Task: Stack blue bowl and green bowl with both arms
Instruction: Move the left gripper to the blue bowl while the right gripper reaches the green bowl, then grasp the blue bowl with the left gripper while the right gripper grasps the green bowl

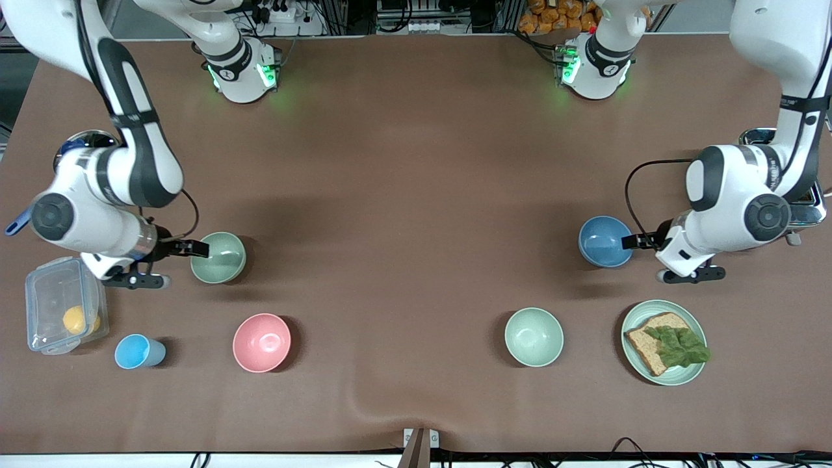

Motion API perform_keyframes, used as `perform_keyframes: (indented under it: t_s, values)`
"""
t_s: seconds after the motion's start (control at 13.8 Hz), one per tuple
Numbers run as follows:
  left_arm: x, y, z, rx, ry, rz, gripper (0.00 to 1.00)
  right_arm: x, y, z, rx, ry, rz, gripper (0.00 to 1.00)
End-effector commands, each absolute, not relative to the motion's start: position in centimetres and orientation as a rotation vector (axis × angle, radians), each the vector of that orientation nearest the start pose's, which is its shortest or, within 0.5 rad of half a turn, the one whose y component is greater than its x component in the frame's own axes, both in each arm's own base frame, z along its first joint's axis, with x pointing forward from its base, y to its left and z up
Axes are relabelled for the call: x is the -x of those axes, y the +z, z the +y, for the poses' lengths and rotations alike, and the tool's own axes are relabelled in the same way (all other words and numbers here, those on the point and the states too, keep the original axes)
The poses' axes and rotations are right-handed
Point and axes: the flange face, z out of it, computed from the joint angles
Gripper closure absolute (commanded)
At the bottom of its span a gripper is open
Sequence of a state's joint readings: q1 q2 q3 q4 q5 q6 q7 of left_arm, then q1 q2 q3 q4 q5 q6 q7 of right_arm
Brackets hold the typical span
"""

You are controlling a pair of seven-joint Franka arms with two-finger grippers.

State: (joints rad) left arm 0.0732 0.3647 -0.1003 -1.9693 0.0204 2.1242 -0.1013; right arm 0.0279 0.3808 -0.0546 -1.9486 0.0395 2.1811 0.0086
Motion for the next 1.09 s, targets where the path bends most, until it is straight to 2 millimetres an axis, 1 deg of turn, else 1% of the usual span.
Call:
perform_keyframes:
  t_s: [0.0, 0.07, 0.14, 0.29, 0.43, 0.51, 0.58, 0.65, 0.72, 0.8, 0.94, 1.01]
  values:
    - [-58.1, 25.2, -1.6, 3.128, 0.373, -0.111, 0.0, -60.2, 24.7, -2.0, 3.1, 0.26, 0.119, 0.0]
    - [-57.9, 24.3, -1.6, 3.126, 0.394, -0.111, 0.01, -60.0, 23.9, -2.1, 3.1, 0.284, 0.12, 0.0]
    - [-57.8, 23.7, -1.4, 3.125, 0.409, -0.115, 0.05, -59.9, 23.3, -2.6, 3.097, 0.298, 0.118, 0.0]
    - [-57.7, 22.7, -1.2, 3.123, 0.433, -0.123, 0.11, -59.7, 21.9, -3.1, 3.091, 0.327, 0.059, 0.0]
    - [-57.6, 22.1, -1.1, 3.121, 0.45, -0.125, 0.16, -59.6, 21.3, -3.3, 3.087, 0.343, 0.031, 0.0]
    - [-57.5, 21.8, -1.2, 3.12, 0.459, -0.123, 0.21, -59.4, 20.8, -3.3, 3.085, 0.357, 0.031, 0.0]
    - [-57.6, 21.6, -1.1, 3.121, 0.462, -0.127, 0.29, -59.4, 20.8, -3.2, 3.085, 0.357, 0.028, 0.0]
    - [-57.5, 21.6, -1.1, 3.121, 0.465, -0.127, 0.38, -59.4, 20.7, -3.2, 3.085, 0.359, 0.024, 0.36]
    - [-57.6, 21.4, -1.1, 3.12, 0.467, -0.127, 0.44, -59.4, 20.7, -3.2, 3.083, 0.357, 0.0, 0.86]
    - [-57.6, 21.2, -1.1, 3.12, 0.472, -0.127, 0.51, -59.3, 20.6, -3.3, 3.081, 0.358, -0.026, 1.0]
    - [-57.7, 21.0, -1.0, 3.12, 0.474, -0.132, 0.68, -59.3, 20.7, -3.2, 3.081, 0.358, -0.031, 1.0]
    - [-57.7, 21.0, -0.9, 3.121, 0.474, -0.134, 0.82, -59.3, 20.6, -3.0, 3.08, 0.363, -0.038, 1.0]
